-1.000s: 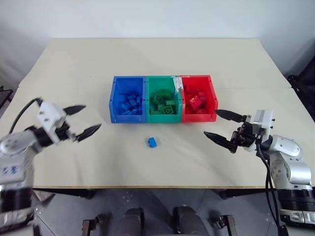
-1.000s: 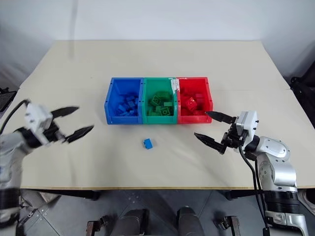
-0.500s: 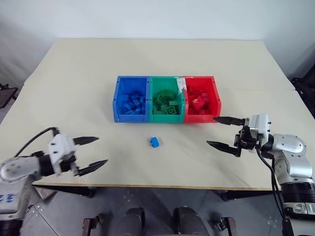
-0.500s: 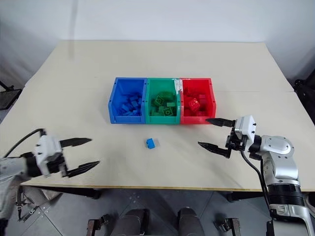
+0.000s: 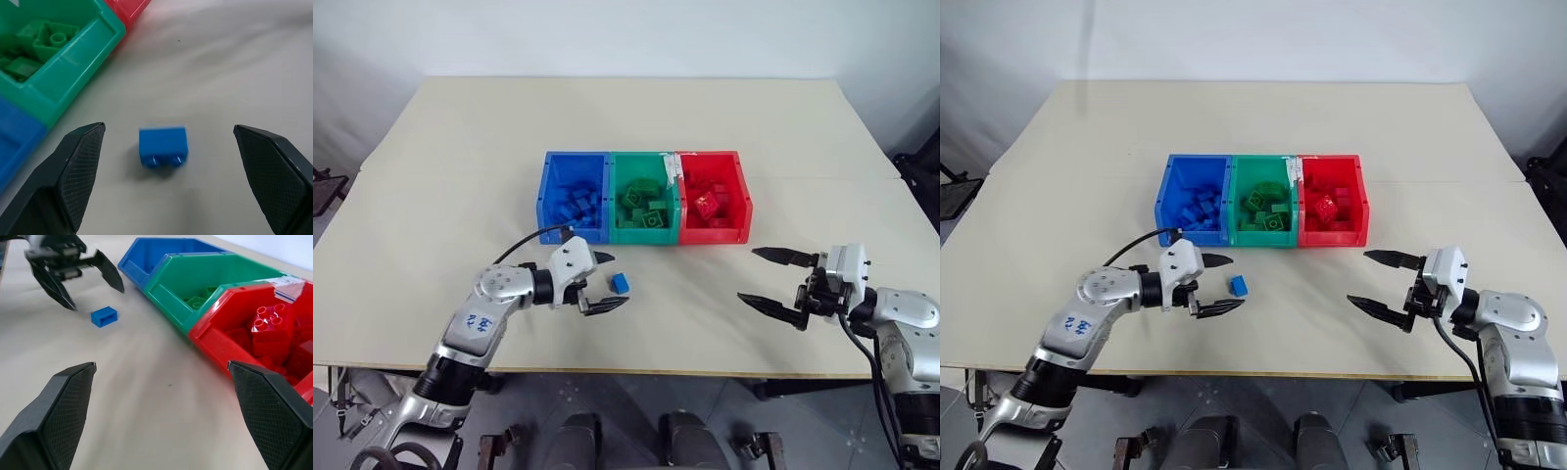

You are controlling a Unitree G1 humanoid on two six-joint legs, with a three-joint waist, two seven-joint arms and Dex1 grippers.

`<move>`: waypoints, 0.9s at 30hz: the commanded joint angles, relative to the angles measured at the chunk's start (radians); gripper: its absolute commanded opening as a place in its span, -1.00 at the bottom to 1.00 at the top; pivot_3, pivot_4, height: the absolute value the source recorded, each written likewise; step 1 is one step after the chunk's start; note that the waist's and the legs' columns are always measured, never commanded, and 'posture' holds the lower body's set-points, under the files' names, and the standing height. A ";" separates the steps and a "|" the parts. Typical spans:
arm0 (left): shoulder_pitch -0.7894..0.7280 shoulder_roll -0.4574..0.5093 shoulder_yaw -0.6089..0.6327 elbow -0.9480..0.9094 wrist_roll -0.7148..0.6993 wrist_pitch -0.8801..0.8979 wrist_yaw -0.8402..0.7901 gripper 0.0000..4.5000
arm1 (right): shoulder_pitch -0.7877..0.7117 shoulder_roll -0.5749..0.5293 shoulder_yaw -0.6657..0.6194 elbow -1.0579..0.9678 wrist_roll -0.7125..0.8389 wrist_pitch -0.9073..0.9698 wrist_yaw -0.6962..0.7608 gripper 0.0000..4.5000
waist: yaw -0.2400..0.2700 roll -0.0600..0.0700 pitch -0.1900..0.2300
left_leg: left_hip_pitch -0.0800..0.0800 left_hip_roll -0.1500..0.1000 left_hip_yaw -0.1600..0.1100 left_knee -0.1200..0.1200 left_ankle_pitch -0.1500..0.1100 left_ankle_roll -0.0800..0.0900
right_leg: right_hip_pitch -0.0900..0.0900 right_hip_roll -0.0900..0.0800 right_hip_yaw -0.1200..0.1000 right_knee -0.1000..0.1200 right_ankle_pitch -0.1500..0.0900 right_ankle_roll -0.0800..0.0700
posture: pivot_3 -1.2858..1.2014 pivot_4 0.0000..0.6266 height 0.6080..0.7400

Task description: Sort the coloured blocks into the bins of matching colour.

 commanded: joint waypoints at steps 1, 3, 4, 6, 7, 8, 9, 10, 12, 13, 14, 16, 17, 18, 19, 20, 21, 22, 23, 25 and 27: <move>-0.024 -0.007 -0.013 0.028 0.033 0.029 0.025 0.99 | 0.064 -0.032 -0.036 -0.118 0.056 0.036 0.014 1.00 | 0.001 0.000 0.000 | 0.000 0.000 0.000 0.000 0.000 0.000 | 0.000 0.000 0.000 0.000 0.000 0.000 | 0.03 -0.52 1.00; -0.029 -0.012 -0.014 0.036 0.031 0.029 0.014 0.99 | 0.104 -0.043 -0.031 -0.169 0.070 0.051 0.033 1.00 | 0.003 0.000 0.000 | 0.000 0.000 0.000 0.000 0.000 0.000 | 0.000 0.000 0.000 0.000 0.000 0.000 | 0.03 -0.52 1.00; -0.030 -0.014 -0.016 0.039 0.028 0.034 0.007 0.99 | 0.119 -0.045 -0.027 -0.189 0.074 0.056 0.037 1.00 | 0.004 0.000 0.000 | 0.000 0.000 0.000 0.000 0.000 0.000 | 0.000 0.000 0.000 0.000 0.000 0.000 | 0.03 -0.52 1.00; -0.031 -0.020 -0.022 0.045 0.024 0.030 -0.010 0.91 | 0.140 -0.044 -0.020 -0.219 0.069 0.050 0.035 1.00 | 0.004 0.000 0.000 | 0.000 0.000 0.000 0.001 0.000 0.000 | 0.001 0.000 0.000 0.000 0.000 0.000 | 0.03 -0.52 1.00; -0.032 -0.024 -0.024 0.047 0.021 0.028 -0.018 0.82 | 0.144 -0.042 -0.021 -0.226 0.070 0.054 0.028 1.00 | 0.004 0.000 0.000 | 0.000 -0.001 0.000 0.001 0.000 0.000 | 0.001 0.000 0.000 0.000 0.000 0.000 | 0.03 -0.52 1.00; -0.030 -0.029 -0.025 0.046 0.020 0.019 -0.025 0.72 | 0.144 -0.039 -0.023 -0.228 0.069 0.055 0.021 1.00 | 0.004 0.000 0.000 | 0.000 -0.001 0.000 0.001 0.000 0.000 | 0.001 0.000 0.000 0.000 0.000 0.000 | 0.03 -0.52 1.00; -0.028 -0.032 -0.026 0.044 0.015 0.019 -0.033 0.60 | 0.143 -0.037 -0.026 -0.227 0.068 0.056 0.017 1.00 | 0.004 0.000 0.000 | 0.000 -0.001 0.000 0.001 0.000 0.000 | 0.001 0.000 0.000 0.000 0.000 0.000 | 0.03 -0.52 1.00; -0.023 -0.035 -0.026 0.042 0.014 0.015 -0.037 0.44 | 0.140 -0.038 -0.027 -0.221 0.066 0.056 0.016 1.00 | 0.004 0.000 0.000 | 0.000 -0.001 0.000 0.001 0.000 0.000 | 0.001 0.000 0.000 0.000 0.000 0.000 | 0.03 -0.52 1.00; -0.015 -0.038 -0.023 0.036 0.012 0.016 -0.043 0.18 | 0.140 -0.041 -0.029 -0.216 0.065 0.054 0.017 1.00 | 0.004 0.000 0.000 | 0.000 -0.001 0.000 0.001 0.000 0.000 | 0.001 0.000 0.000 0.000 0.000 0.000 | 0.03 -0.52 1.00; -0.009 -0.039 -0.019 0.036 0.011 0.015 -0.044 0.06 | 0.138 -0.042 -0.027 -0.214 0.065 0.055 0.017 1.00 | 0.004 0.000 0.000 | 0.000 -0.001 0.000 0.001 0.000 0.000 | 0.001 0.000 0.000 0.000 0.000 0.000 | 0.03 -0.52 1.00; -0.005 -0.040 -0.017 0.035 0.010 0.014 -0.045 -0.08 | 0.138 -0.042 -0.027 -0.215 0.066 0.055 0.017 1.00 | 0.004 0.000 0.000 | 0.000 -0.001 0.000 0.001 0.000 0.000 | 0.001 0.000 0.000 0.000 0.000 0.000 | 0.03 -0.52 1.00; 0.003 -0.038 -0.013 0.035 0.011 0.011 -0.047 -0.32 | 0.134 -0.042 -0.022 -0.215 0.067 0.058 0.018 1.00 | 0.004 0.000 0.000 | 0.000 -0.001 0.000 0.001 0.000 0.000 | 0.001 0.000 0.000 0.000 0.000 0.000 | 0.03 -0.52 1.00; 0.007 -0.037 -0.005 0.039 0.012 0.005 -0.042 -0.35 | 0.126 -0.039 -0.015 -0.215 0.067 0.061 0.017 1.00 | 0.004 0.000 0.000 | 0.000 -0.001 0.000 0.001 0.000 0.000 | 0.001 0.000 0.000 0.000 0.000 0.000 | 0.03 -0.52 1.00; 0.013 -0.034 0.008 0.042 0.011 -0.004 -0.036 -0.35 | 0.117 -0.035 -0.008 -0.217 0.069 0.065 0.016 1.00 | 0.003 0.000 0.000 | 0.000 -0.001 0.000 0.001 0.000 0.000 | 0.001 0.000 0.000 0.000 0.000 0.000 | 0.03 -0.52 1.00; 0.021 -0.029 0.024 0.045 0.009 -0.020 -0.030 -0.35 | 0.108 -0.030 -0.002 -0.221 0.073 0.071 0.014 1.00 | 0.002 0.000 0.000 | 0.000 -0.001 0.000 0.001 0.000 0.000 | 0.001 0.000 0.000 0.000 0.000 0.000 | 0.03 -0.52 1.00; 0.036 -0.026 0.060 0.041 -0.009 -0.036 -0.023 -0.35 | 0.096 -0.021 0.004 -0.228 0.081 0.079 0.005 1.00 | 0.000 0.000 0.000 | 0.000 0.000 0.000 0.001 0.000 0.000 | 0.001 0.000 0.000 0.000 0.000 0.000 | 0.03 -0.52 1.00; 0.047 -0.024 0.085 0.036 -0.022 -0.047 -0.019 -0.35 | 0.090 -0.015 0.006 -0.234 0.086 0.086 -0.002 1.00 | 0.000 0.000 0.000 | 0.001 0.000 0.000 0.001 0.000 0.000 | 0.001 -0.001 0.000 0.000 0.000 0.000 | 0.03 -0.52 1.00; 0.058 -0.025 0.131 0.025 -0.048 -0.061 -0.008 -0.35 | 0.080 -0.007 0.009 -0.241 0.095 0.095 -0.014 1.00 | 0.000 0.000 0.000 | 0.001 0.001 0.000 0.001 0.000 0.000 | 0.001 -0.001 0.001 0.000 0.000 0.000 | 0.03 -0.52 1.00; 0.064 -0.025 0.183 0.010 -0.078 -0.059 0.007 -0.35 | 0.070 0.004 0.009 -0.248 0.102 0.104 -0.029 1.00 | 0.001 0.000 0.000 | 0.001 0.001 0.000 0.001 0.000 0.000 | 0.001 -0.001 0.001 0.000 0.000 0.000 | 0.03 -0.52 1.00; 0.059 -0.026 0.258 -0.008 -0.108 -0.072 0.047 -0.35 | 0.059 0.017 0.008 -0.259 0.113 0.117 -0.052 1.00 | 0.003 0.000 0.000 | 0.001 0.001 -0.001 0.001 0.001 -0.002 | 0.000 -0.001 0.000 0.000 0.000 0.000 | 0.03 -0.52 1.00; 0.002 -0.030 0.336 -0.004 -0.148 -0.010 0.116 -0.35 | 0.042 0.035 0.001 -0.259 0.121 0.128 -0.088 1.00 | 0.004 0.000 0.000 | 0.001 0.001 -0.001 0.001 0.001 -0.002 | 0.001 -0.002 0.000 0.000 0.000 0.000 | 0.03 -0.52 1.00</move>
